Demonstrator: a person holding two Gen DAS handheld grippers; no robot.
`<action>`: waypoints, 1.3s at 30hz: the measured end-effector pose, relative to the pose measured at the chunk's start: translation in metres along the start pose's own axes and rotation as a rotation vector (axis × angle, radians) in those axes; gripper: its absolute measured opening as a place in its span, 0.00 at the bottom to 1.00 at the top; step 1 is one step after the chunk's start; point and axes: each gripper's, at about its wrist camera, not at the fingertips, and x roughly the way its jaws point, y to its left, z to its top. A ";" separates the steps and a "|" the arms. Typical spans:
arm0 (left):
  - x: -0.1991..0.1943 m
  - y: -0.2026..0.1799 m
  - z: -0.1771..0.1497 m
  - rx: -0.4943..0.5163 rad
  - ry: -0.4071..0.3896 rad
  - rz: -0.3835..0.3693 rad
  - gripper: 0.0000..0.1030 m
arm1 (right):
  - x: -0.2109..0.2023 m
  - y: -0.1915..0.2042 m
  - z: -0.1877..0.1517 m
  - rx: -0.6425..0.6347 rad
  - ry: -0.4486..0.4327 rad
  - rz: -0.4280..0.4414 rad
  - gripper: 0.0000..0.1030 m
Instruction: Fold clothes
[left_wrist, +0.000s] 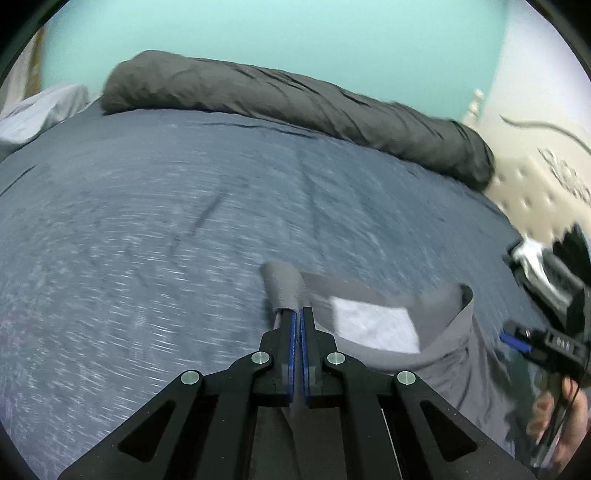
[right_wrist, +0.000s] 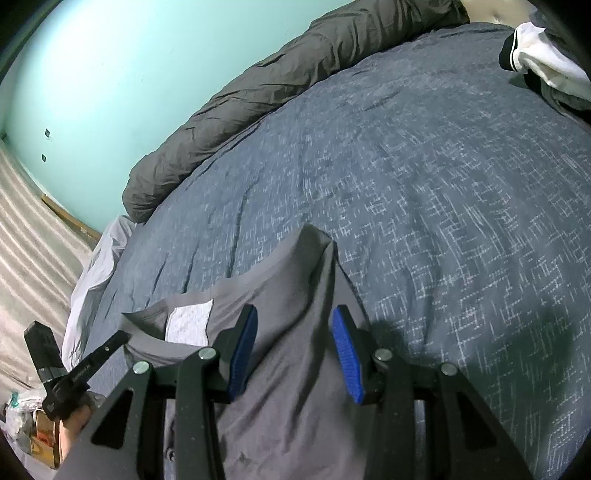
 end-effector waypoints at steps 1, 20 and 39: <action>-0.001 0.006 0.002 -0.017 -0.008 0.007 0.02 | 0.001 0.000 0.000 -0.001 0.000 -0.001 0.41; 0.004 0.054 0.009 -0.092 -0.005 0.103 0.38 | 0.025 0.015 0.014 -0.057 0.003 -0.023 0.41; 0.030 0.043 0.007 0.048 0.039 0.121 0.29 | 0.037 0.025 0.021 -0.161 0.036 -0.069 0.41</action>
